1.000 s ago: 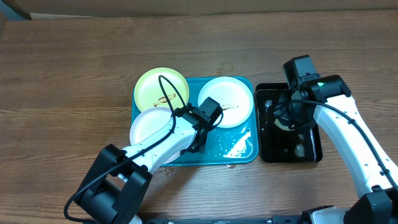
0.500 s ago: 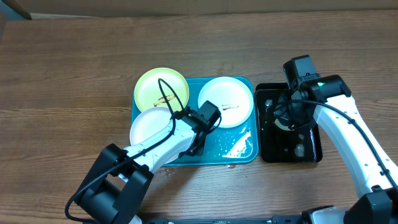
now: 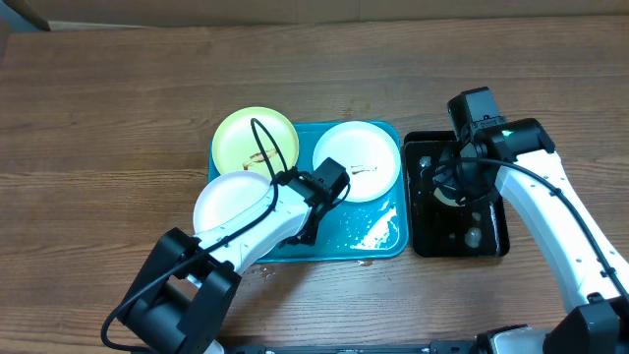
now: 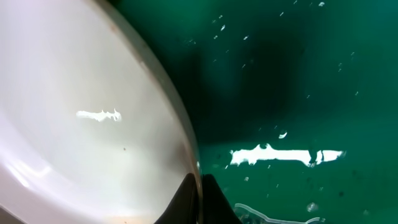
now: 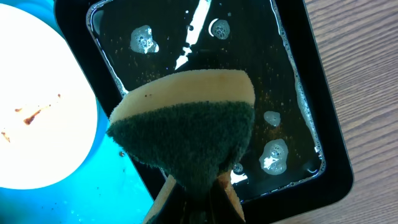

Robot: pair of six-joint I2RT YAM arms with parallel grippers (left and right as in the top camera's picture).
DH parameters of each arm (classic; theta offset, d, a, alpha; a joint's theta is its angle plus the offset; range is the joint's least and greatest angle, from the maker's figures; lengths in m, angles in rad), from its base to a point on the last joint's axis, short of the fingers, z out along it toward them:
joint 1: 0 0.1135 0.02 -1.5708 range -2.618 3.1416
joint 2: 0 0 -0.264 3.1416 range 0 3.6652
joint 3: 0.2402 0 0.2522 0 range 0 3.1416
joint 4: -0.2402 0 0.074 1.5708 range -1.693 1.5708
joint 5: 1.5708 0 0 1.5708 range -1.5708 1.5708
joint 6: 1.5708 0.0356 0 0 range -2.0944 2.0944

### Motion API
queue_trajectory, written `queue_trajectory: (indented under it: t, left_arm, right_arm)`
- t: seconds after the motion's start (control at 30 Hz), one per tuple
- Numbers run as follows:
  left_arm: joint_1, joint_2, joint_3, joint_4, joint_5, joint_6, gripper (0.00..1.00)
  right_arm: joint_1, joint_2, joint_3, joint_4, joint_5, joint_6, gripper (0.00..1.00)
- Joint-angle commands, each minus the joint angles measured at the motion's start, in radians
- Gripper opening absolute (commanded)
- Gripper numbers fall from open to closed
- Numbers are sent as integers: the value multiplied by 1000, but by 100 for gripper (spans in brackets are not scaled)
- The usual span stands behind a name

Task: Clean dirty plates on tray and stack at the side
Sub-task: 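Carry the white plate left off the tray and release it on the table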

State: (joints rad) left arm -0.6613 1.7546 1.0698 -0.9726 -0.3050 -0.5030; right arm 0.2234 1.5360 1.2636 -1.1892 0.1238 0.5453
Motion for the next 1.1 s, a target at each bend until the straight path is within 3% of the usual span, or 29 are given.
queue_trajectory:
  t: [0.0, 0.3, 0.5, 0.63, 0.93, 1.07]
  left_arm:
    - [-2, -4, 57, -47, -48, -29, 4]
    - [2, -33, 147, -193, -161, -63, 4]
    - [61, -90, 161, -205, -156, -62, 4]
    - [183, -125, 161, -196, -104, -32, 4]
    - [533, -139, 160, -39, 187, 216, 4]
    - [678, -135, 155, 22, 209, 276, 4]
  right_arm:
    - [-2, -27, 20, 4, 14, -4, 4]
    - [-2, -27, 20, 2, 14, -4, 4]
    - [-2, -27, 20, -2, 14, -4, 4]
    - [-2, -27, 20, -6, 14, -23, 4]
    - [-2, -27, 20, -14, 14, -23, 4]
    - [-2, -27, 20, -14, 14, -23, 4]
